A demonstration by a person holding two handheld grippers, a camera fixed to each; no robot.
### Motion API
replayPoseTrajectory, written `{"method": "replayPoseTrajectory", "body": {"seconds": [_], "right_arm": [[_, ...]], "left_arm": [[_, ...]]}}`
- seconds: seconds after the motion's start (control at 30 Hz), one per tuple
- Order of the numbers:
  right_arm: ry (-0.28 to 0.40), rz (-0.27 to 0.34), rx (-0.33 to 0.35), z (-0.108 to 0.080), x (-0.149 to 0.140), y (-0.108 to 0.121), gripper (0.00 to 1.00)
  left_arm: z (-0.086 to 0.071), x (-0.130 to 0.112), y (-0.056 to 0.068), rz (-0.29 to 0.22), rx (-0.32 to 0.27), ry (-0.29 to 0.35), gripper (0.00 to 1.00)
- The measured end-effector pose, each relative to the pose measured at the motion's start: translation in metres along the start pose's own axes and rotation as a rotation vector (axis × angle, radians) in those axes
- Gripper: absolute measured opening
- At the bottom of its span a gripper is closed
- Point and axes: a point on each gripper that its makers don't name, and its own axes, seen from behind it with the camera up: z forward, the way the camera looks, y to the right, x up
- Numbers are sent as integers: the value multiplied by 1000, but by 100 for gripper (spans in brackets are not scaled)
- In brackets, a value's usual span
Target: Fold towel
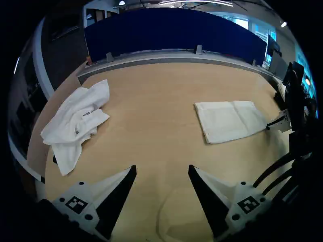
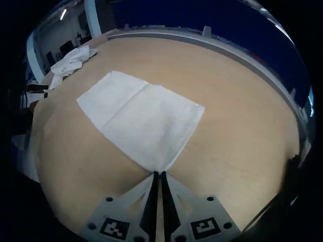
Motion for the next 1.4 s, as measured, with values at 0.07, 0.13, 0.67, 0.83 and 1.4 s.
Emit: {"method": "replayPoseTrajectory", "body": {"seconds": [0.07, 0.13, 0.67, 0.83, 1.4], "right_arm": [[2, 0, 0, -1, 2, 0, 6], [8, -2, 0, -3, 5, -1, 5], [103, -67, 7, -34, 73, -13, 5], [127, -115, 14, -39, 102, -22, 5], [136, -245, 54, -25, 151, -65, 5]], "left_arm": [[0, 0, 0, 0, -1, 0, 96], [0, 0, 0, 0, -4, -1, 96], [-10, 2, 2, -9, -14, 11, 96], [-11, 3, 2, -17, -19, 20, 96], [-19, -1, 8, -30, -36, 36, 96]]}}
